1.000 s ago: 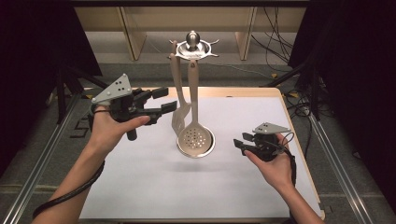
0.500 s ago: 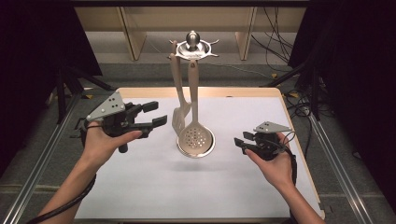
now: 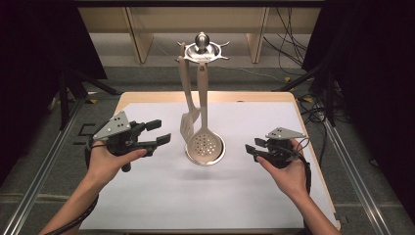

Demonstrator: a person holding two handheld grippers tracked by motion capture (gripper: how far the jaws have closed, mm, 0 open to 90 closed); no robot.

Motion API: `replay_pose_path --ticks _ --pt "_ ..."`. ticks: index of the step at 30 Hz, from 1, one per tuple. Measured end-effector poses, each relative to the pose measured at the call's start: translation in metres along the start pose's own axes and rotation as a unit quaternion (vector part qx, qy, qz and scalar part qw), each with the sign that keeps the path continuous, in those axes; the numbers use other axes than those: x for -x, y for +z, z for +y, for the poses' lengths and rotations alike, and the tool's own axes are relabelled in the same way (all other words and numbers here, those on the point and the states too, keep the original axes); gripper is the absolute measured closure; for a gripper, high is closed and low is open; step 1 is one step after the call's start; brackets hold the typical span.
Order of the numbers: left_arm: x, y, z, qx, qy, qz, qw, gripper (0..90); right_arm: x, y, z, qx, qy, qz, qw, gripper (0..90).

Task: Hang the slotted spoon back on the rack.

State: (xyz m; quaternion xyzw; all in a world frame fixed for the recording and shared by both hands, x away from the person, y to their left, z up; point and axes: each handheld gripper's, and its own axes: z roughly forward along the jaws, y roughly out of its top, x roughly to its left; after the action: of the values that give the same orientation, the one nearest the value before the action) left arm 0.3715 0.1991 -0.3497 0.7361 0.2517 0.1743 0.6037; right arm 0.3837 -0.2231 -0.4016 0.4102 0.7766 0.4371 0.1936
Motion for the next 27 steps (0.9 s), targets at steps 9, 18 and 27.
replay_pose_path --ticks 9,18,27 --pt "-0.006 -0.003 -0.029 -0.016 -0.007 0.030 0.9994 40.4 0.000 0.001 0.000 0.000 -0.001 -0.002 1.0000 53.9" --pt "-0.011 -0.004 -0.056 -0.032 -0.016 0.051 0.9980 40.4 -0.002 0.001 -0.001 -0.003 0.016 0.006 0.9999 53.7" --pt "-0.010 -0.012 -0.083 0.000 -0.018 0.086 0.9961 41.1 0.001 0.001 -0.004 -0.004 -0.003 0.003 1.0000 53.5"
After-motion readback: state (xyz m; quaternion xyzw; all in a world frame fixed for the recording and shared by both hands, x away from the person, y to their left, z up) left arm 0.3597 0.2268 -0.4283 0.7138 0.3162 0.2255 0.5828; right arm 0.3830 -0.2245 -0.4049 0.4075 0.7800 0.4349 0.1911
